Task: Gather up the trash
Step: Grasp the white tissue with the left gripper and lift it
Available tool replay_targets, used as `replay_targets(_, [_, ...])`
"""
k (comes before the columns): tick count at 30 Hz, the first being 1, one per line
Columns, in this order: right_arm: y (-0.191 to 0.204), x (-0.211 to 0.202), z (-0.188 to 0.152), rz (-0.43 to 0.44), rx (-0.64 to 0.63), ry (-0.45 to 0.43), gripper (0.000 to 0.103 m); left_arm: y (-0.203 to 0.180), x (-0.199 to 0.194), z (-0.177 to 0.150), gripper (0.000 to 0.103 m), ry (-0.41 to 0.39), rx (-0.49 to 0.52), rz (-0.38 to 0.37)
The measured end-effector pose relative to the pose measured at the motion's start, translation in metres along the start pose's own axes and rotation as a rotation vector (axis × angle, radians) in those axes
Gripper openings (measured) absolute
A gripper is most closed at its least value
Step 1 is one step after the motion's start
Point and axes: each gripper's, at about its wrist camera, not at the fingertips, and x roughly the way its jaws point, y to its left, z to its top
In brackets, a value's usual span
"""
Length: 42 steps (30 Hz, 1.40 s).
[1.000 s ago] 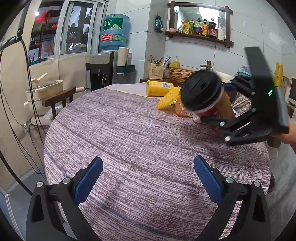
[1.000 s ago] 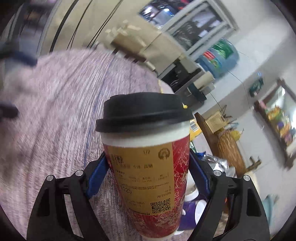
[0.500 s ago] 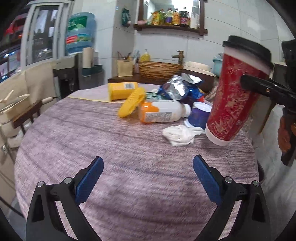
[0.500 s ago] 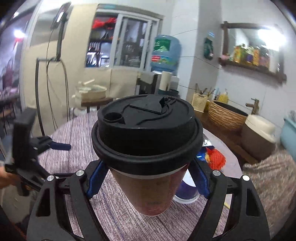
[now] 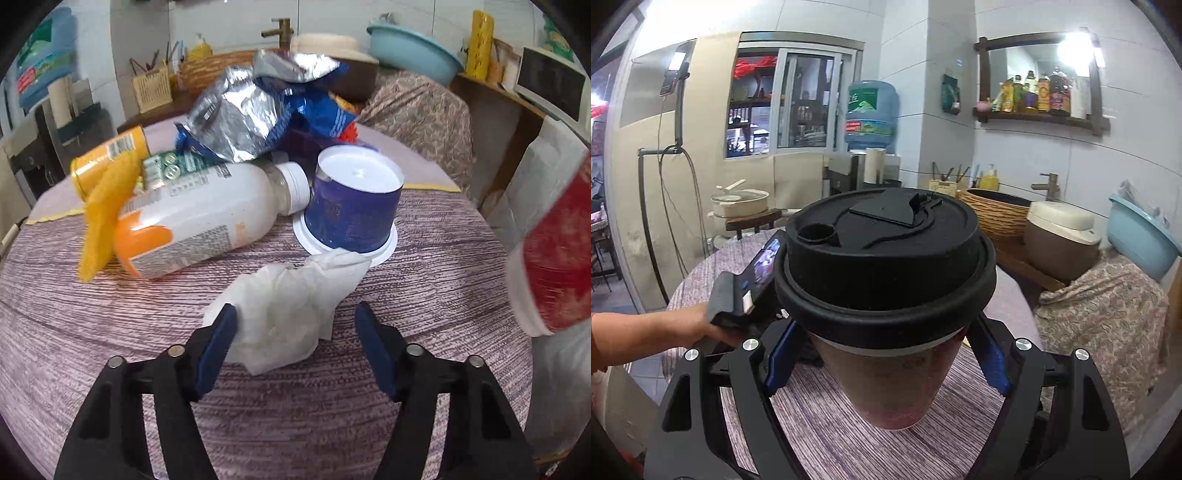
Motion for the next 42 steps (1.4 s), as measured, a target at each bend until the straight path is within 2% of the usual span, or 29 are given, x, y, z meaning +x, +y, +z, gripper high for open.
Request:
replay_targets(2, [-0.006,-0.006,-0.005,-0.015,0.017,-0.004,0.080,0.001,0.002,-0.001,0.060,0.010,-0.019,0.011])
replay_targets(3, [-0.009,-0.009,-0.008,-0.021,0.023,-0.006,0.080,0.000,0.002,-0.002,0.056,0.006,-0.017,0.018])
replay_targets(4, [-0.012,-0.011,-0.010,-0.032,0.030,-0.008,0.080,-0.001,0.000,-0.003,0.042,-0.004,-0.009,0.033])
replay_targets(6, [-0.017,-0.016,-0.015,-0.050,0.042,-0.016,0.080,-0.004,-0.002,-0.005,0.025,-0.014,0.004,0.058])
replay_targets(8, [-0.021,-0.019,-0.018,-0.067,0.051,-0.024,0.080,0.000,-0.005,-0.006,0.019,-0.025,-0.022,0.048])
replay_targets(10, [-0.026,-0.023,-0.021,-0.080,0.071,-0.034,0.080,0.001,-0.008,-0.008,0.015,-0.028,-0.038,0.036])
replay_targets(13, [-0.035,-0.029,-0.027,-0.092,0.104,-0.045,0.080,-0.003,-0.015,-0.012,0.012,-0.053,-0.036,0.058])
replay_targets(18, [-0.049,-0.046,-0.040,-0.147,0.147,-0.064,0.080,-0.018,-0.046,-0.019,0.011,-0.129,-0.052,0.008])
replay_targets(22, [-0.065,-0.066,-0.053,-0.225,0.183,-0.071,0.080,-0.054,-0.076,-0.026,0.011,-0.210,-0.005,-0.017])
replay_targets(25, [-0.082,-0.076,-0.065,-0.289,0.213,-0.053,0.080,-0.091,-0.090,-0.027,0.011,-0.259,0.027,-0.095])
replay_targets(29, [-0.111,-0.073,-0.091,-0.386,0.252,0.012,0.080,-0.146,-0.084,-0.013,0.011,-0.286,0.075,-0.229])
replay_targets(33, [-0.143,-0.050,-0.128,-0.454,0.293,0.117,0.080,-0.179,-0.069,0.000,0.011,-0.288,0.083,-0.319])
replay_targets(36, [-0.173,-0.020,-0.166,-0.455,0.390,0.227,0.080,-0.199,-0.053,0.010,0.011,-0.272,0.081,-0.372])
replay_targets(40, [-0.202,0.027,-0.216,-0.441,0.493,0.372,0.080,-0.214,-0.039,0.015,0.011,-0.244,0.074,-0.405])
replay_targets(42, [-0.210,0.047,-0.230,-0.426,0.520,0.431,0.080,-0.219,-0.042,0.009,0.011,-0.237,0.073,-0.408])
